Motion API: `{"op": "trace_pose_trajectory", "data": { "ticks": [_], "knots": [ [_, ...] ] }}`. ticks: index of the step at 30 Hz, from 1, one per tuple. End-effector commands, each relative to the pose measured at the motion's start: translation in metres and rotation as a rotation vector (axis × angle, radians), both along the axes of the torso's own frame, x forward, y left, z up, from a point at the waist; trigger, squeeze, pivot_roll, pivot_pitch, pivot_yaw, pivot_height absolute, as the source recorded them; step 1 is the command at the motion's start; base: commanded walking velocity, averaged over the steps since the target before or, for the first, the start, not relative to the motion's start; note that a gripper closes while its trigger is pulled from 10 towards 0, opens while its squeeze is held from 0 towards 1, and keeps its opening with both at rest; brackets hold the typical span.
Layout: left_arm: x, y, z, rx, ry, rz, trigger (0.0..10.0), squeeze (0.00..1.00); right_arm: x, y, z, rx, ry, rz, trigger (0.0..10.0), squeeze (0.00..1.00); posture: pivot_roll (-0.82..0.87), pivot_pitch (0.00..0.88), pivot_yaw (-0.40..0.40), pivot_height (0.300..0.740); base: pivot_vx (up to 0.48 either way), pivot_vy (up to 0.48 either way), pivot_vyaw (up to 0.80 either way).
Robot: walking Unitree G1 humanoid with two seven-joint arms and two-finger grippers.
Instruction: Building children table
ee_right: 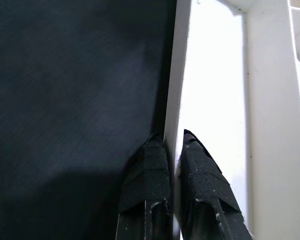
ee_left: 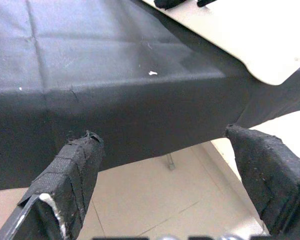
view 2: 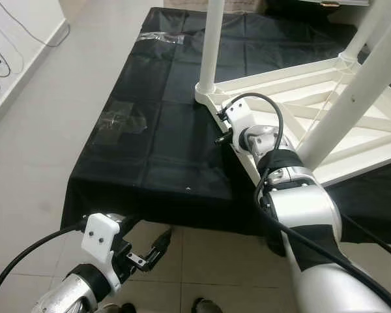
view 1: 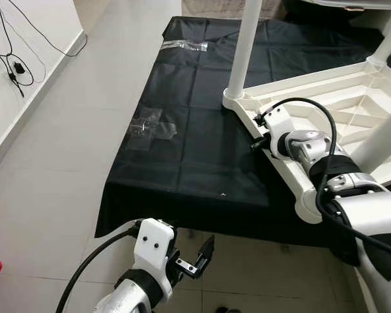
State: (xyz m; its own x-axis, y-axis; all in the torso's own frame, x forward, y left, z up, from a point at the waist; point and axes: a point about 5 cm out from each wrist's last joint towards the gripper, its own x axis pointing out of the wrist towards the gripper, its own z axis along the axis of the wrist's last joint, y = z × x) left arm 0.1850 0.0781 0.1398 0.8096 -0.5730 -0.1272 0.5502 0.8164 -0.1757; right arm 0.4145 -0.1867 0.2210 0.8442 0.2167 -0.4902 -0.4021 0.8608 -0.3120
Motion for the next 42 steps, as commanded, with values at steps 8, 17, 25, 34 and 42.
{"op": "trace_pose_trajectory", "data": {
  "ticks": [8, 17, 25, 34, 42],
  "knots": [
    [0.004, 0.001, -0.008, 0.021, 0.031, -0.004, 10.0, 0.0, -0.017, 0.028, -0.029, -0.116, 0.25, 0.463, 0.0, 0.0, 0.03, 0.217, -0.034, 0.74, 0.0, 0.0, 0.0],
    [0.006, 0.001, -0.01, 0.019, 0.033, -0.01, 10.0, 0.0, -0.027, 0.031, -0.035, -0.167, 0.335, 0.697, 0.0, 0.0, 0.03, 0.205, -0.041, 0.74, 0.0, 0.0, 0.0],
    [0.006, 0.001, -0.012, 0.019, 0.032, -0.008, 10.0, 0.0, -0.04, 0.031, -0.028, -0.253, 0.37, 1.003, 0.0, 0.0, 0.04, 0.189, -0.05, 0.74, 0.0, 0.0, 0.0],
    [0.007, -0.001, -0.014, 0.017, 0.035, -0.011, 10.0, 0.0, -0.04, 0.059, -0.012, -0.262, 0.171, 1.169, 0.0, 0.0, 0.03, 0.169, -0.059, 0.74, 0.0, 0.0, 0.0],
    [0.008, -0.002, -0.015, 0.01, 0.036, -0.014, 10.0, 0.0, -0.038, 0.08, -0.001, -0.266, 0.054, 1.191, 0.0, 0.0, 0.02, 0.166, -0.058, 0.74, 0.0, 0.0, 0.0]
  ]
}}
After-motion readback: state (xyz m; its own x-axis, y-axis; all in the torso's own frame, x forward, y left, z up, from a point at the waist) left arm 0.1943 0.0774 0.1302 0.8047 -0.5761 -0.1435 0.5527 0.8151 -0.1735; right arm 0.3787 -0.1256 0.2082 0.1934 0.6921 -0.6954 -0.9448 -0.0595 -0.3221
